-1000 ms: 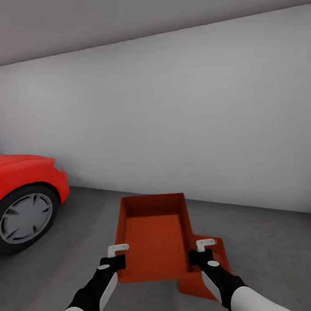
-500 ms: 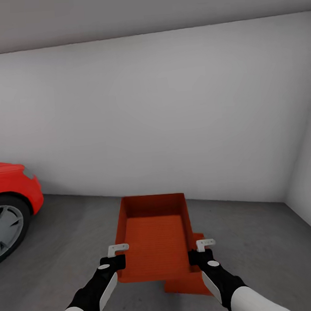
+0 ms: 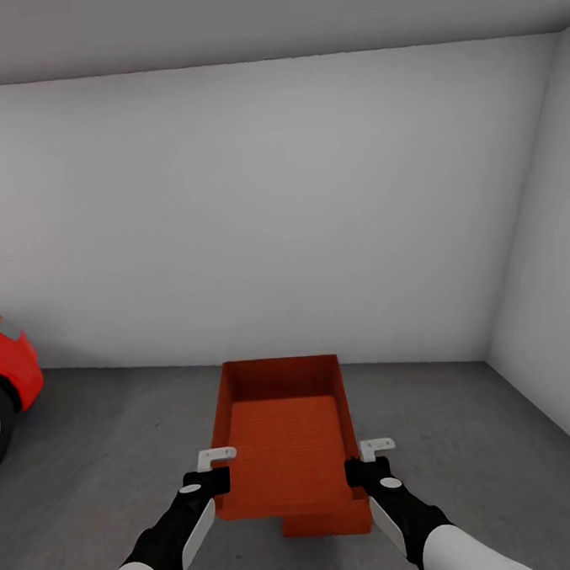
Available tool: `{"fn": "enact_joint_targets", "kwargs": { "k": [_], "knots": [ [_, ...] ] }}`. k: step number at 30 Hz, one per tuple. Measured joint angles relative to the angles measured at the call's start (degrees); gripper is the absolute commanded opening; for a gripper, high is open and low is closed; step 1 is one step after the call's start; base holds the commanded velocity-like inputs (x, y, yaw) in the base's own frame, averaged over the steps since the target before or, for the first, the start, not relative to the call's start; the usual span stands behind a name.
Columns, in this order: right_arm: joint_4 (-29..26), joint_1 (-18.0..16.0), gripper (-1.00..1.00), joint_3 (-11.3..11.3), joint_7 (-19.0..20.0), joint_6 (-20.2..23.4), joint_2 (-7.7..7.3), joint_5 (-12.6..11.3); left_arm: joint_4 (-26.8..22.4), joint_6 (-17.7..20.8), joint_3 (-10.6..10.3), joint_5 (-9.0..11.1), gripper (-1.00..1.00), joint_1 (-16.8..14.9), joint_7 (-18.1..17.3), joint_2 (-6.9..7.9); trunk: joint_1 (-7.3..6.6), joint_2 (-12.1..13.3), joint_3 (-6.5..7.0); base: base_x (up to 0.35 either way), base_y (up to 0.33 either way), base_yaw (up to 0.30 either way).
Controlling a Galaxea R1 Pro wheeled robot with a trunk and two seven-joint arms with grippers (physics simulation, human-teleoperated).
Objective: Move the two storage containers from the living room to the garage. In the garage, place one container on the floor and stack the other container on top of it (either order is fine).
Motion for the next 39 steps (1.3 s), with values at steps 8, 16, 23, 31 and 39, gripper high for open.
{"fn": "enact_joint_targets", "kwargs": {
  "k": [8, 16, 23, 31, 39],
  "knots": [
    [0.0, 0.0, -1.0, 0.2, 0.0, -0.2, -0.07, 0.0, 0.4, -0.7, -0.2, 0.3, -1.0, 0.0, 0.0, -0.02, -0.03, 0.0, 0.0, 0.147, 0.0, 0.0],
    [0.1, 0.0, -1.0, 0.2, -0.1, -0.3, -0.06, 0.0, 0.5, -0.7, -0.2, 0.3, -1.0, 0.0, 0.0, -0.01, -0.03, 0.0, 0.0, 0.313, 0.0, 0.0],
    [0.1, 0.0, -1.0, 0.2, -0.1, -0.4, -0.06, 0.0, 0.4, -0.7, -0.2, 0.2, -1.0, 0.0, 0.0, -0.01, -0.03, 0.0, 0.0, 0.32, 0.0, 0.0],
    [0.1, 0.0, -1.0, -0.1, 0.0, -0.3, 0.03, 0.0, 0.0, -0.2, -0.2, 0.1, -1.0, 0.0, 0.0, 0.07, 0.0, 0.0, 0.0, 0.094, 0.0, -0.077],
    [0.1, 0.0, -1.0, -0.1, 0.1, -0.3, -0.07, 0.1, 0.2, -0.4, -0.1, 0.0, -1.0, 0.0, 0.0, -0.06, 0.0, 0.0, 0.0, 0.002, 0.0, -0.064]
  ]
}}
